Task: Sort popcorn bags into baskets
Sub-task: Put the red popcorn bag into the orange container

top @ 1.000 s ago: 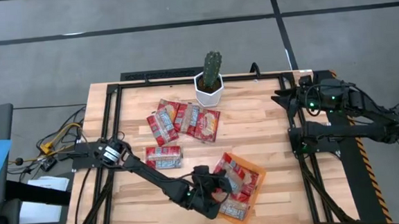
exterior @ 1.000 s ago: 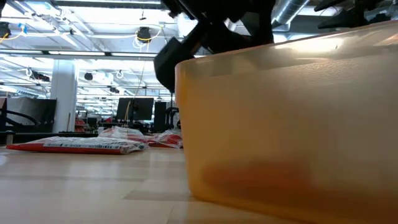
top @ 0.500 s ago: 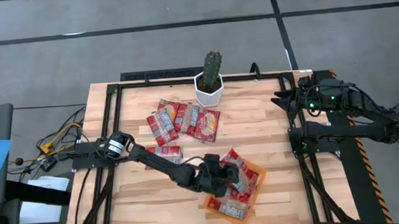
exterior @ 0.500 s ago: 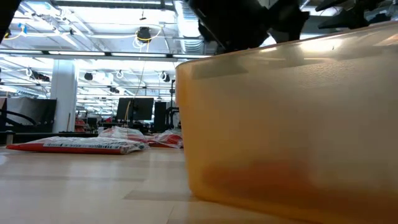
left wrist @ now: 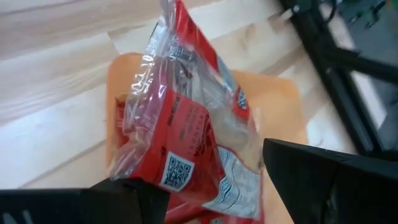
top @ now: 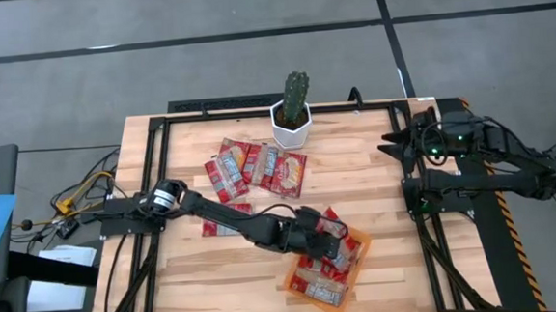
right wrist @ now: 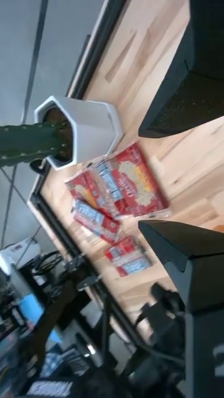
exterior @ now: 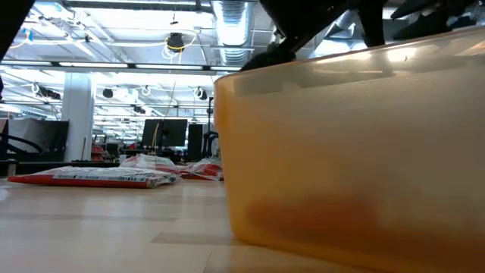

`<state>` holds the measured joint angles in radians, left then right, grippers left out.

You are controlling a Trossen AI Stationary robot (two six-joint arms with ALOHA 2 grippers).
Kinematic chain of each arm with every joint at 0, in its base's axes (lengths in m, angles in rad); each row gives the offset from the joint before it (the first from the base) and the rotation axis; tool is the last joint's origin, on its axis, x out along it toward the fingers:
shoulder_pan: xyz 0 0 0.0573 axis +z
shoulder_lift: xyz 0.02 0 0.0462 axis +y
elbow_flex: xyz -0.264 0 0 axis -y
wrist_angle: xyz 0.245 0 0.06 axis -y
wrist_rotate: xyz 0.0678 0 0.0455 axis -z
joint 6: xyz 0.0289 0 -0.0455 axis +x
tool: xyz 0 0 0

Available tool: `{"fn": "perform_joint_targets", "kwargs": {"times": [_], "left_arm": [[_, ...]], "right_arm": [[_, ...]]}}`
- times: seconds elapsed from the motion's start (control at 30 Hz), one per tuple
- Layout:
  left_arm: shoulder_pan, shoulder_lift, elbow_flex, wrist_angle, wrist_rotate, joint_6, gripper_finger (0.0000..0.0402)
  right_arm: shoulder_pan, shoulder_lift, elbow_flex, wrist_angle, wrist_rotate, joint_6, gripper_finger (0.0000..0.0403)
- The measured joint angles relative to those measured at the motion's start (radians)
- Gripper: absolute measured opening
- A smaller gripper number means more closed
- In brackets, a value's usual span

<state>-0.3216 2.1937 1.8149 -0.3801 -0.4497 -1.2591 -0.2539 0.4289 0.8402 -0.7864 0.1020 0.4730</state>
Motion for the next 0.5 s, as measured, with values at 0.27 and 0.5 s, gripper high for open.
{"fn": "perform_joint_targets", "kwargs": {"times": [0.27,0.5], "left_arm": [[0.022,-0.001,0.087,-0.150,0.158,0.131,0.0229],[0.034,-0.001,0.150,-0.353,0.349,0.318,0.0229]], "right_arm": [[0.000,0.000,0.000,-0.064,-0.003,-0.003,0.0254],[0.013,0.003,-0.023,-0.122,0.001,-0.002,0.0254]]}}
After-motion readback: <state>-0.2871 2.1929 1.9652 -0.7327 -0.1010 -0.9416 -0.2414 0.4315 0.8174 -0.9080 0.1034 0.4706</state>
